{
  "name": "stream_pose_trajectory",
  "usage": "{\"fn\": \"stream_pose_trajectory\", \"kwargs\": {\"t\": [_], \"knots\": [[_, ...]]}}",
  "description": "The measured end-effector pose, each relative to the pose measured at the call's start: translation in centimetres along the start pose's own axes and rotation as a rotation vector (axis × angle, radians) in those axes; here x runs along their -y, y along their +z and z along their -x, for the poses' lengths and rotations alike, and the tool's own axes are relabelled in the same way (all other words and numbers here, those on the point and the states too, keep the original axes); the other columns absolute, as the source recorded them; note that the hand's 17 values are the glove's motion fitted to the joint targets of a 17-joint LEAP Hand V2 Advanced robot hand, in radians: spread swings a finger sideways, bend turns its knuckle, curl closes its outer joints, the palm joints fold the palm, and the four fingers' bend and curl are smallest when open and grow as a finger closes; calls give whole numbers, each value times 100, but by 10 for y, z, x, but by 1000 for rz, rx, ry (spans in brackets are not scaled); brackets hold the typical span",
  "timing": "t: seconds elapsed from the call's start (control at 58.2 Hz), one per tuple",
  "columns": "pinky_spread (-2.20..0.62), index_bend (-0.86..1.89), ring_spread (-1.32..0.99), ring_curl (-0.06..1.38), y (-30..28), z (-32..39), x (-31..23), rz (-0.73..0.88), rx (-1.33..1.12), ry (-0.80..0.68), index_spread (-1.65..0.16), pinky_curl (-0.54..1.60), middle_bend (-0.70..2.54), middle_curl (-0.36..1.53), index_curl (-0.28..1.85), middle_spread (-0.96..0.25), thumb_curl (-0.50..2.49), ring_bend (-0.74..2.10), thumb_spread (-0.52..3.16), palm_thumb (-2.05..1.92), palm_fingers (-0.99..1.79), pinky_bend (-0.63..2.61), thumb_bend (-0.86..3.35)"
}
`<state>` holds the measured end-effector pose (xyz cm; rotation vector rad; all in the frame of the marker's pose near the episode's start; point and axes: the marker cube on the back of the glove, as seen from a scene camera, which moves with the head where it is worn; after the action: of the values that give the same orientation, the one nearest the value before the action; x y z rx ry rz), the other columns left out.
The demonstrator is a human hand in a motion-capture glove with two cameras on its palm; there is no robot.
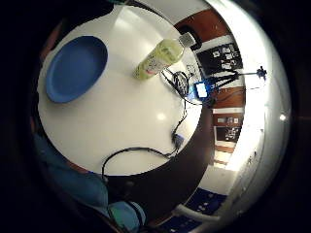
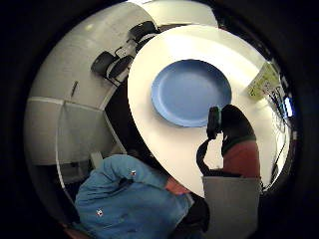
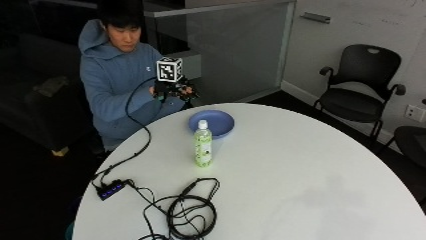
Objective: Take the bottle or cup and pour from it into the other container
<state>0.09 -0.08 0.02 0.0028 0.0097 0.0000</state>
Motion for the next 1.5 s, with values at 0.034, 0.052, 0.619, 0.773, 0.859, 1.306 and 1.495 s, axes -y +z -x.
{"fn": "stream_pose_trajectory", "kwargs": {"t": [0.034,0.052,0.619,0.773,0.859,1.306,1.495], "knots": [[10,25,8,6,1,1,0,2,-8,-5,-18,7,19,5,9,1,14,27,42,61,43,37,41],[12,24,9,8,1,2,-1,6,-12,-11,-20,9,18,6,11,1,16,28,48,63,42,38,42],[22,18,17,21,-9,-16,-13,31,-21,10,-32,20,17,21,30,2,37,30,108,77,35,43,26],[22,18,17,23,-15,-31,-24,-3,-21,13,-32,21,17,23,32,2,41,30,110,79,34,44,21],[22,18,17,24,-19,-43,-32,-17,-33,22,-33,22,17,23,32,2,42,30,112,80,33,44,18],[22,16,17,27,-33,-122,-59,-87,22,115,-34,25,18,26,31,2,48,33,114,85,29,47,6],[22,15,17,28,-30,-164,-59,-137,161,86,-35,26,18,27,30,2,50,35,115,84,27,49,1]]}}
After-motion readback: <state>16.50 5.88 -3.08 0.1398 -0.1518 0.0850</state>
